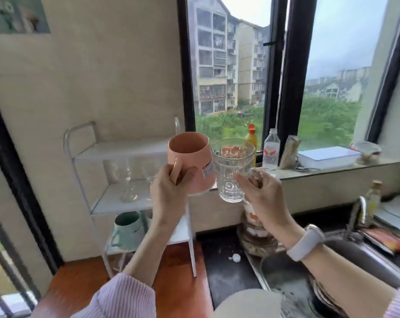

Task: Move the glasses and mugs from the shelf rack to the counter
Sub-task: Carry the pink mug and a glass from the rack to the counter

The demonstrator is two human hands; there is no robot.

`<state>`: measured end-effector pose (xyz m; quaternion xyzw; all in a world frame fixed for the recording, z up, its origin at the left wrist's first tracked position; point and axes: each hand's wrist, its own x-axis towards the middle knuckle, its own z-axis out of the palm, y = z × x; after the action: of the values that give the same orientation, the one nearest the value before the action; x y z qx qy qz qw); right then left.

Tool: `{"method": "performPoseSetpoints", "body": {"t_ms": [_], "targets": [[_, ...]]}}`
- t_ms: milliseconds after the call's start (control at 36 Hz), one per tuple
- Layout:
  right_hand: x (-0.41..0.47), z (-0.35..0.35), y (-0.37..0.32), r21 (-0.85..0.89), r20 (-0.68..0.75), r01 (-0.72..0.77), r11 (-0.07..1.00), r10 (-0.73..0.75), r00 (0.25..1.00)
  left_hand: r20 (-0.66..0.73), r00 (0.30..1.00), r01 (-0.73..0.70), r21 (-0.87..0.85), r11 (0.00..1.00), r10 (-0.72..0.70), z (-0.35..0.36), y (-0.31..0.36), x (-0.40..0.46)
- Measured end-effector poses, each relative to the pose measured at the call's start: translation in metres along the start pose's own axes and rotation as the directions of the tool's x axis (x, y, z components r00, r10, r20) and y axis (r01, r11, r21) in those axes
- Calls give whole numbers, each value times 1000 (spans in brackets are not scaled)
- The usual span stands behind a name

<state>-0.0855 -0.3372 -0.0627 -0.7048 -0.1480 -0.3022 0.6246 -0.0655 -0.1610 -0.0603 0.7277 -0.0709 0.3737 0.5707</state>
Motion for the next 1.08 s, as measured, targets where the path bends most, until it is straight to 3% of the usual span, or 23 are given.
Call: {"method": "performPoseSetpoints", "body": {"t_ms": [167,361,583,639,750,861,1083], "targets": [[-69,-141,19,-187,-165,-115,976,84,983,246,968,62,-64,996,-44,100,25,-106],[-148,-308,23,-307,-431,-341,888,190,882,548,837,111,-158,981,-7,228,70,-220],[-225,-464,0,-466,-712,-547,695,73,699,798,597,204,-247,947,80,365,140,-338],[-249,-510,-3,-407,-797,-605,684,58,602,856,500,231,-282,931,135,405,167,-374],[-273,-556,-10,-365,-848,-660,657,59,527,889,417,241,-307,921,187,449,192,-412],[-294,-633,-14,-367,-907,-724,584,-50,419,928,265,271,-331,904,261,526,235,-469],[-309,-783,-6,-279,-960,-808,520,-116,256,931,82,311,-363,878,356,667,311,-560]]}}
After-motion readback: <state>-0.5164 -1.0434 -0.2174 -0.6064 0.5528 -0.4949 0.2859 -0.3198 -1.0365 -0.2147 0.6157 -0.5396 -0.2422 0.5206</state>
